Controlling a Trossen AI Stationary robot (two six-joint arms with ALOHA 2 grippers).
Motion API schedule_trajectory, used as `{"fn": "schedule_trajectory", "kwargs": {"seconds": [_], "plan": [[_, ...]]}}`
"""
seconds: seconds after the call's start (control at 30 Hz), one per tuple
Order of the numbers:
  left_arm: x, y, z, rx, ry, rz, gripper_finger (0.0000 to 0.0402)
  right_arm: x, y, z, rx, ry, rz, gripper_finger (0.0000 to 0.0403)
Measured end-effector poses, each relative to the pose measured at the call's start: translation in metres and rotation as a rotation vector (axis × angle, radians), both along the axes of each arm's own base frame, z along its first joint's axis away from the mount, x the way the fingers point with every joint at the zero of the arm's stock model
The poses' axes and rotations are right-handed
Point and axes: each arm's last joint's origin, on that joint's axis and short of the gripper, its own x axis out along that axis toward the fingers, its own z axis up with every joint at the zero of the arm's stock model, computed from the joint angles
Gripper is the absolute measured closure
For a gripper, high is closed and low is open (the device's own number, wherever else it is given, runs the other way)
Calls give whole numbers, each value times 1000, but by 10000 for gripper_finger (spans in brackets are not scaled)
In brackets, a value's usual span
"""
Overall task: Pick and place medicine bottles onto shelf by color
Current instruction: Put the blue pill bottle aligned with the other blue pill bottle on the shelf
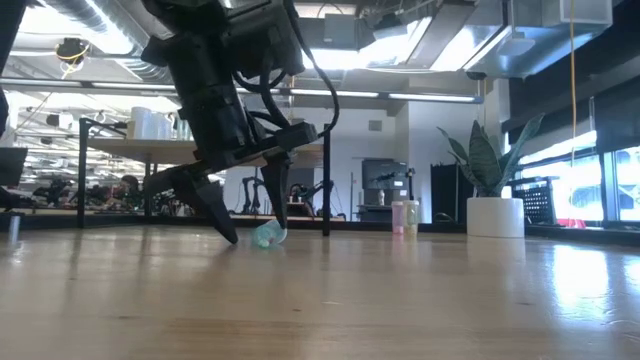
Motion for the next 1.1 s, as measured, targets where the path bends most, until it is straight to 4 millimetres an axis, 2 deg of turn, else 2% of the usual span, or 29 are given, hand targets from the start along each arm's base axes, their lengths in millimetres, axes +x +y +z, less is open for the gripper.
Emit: {"fn": "schedule_trajectory", "kwargs": {"seconds": [0.33, 0.6, 1.1], "plan": [[-4, -1, -1, -23, 50, -11, 127, 0, 0, 0, 0, 0, 0, 249], [10, -3, 17, 6, 47, -128, 127, 0, 0, 0, 0, 0, 0, 249], [10, -2, 17, 45, 54, -146, 122, 0, 0, 0, 0, 0, 0, 249]]}}
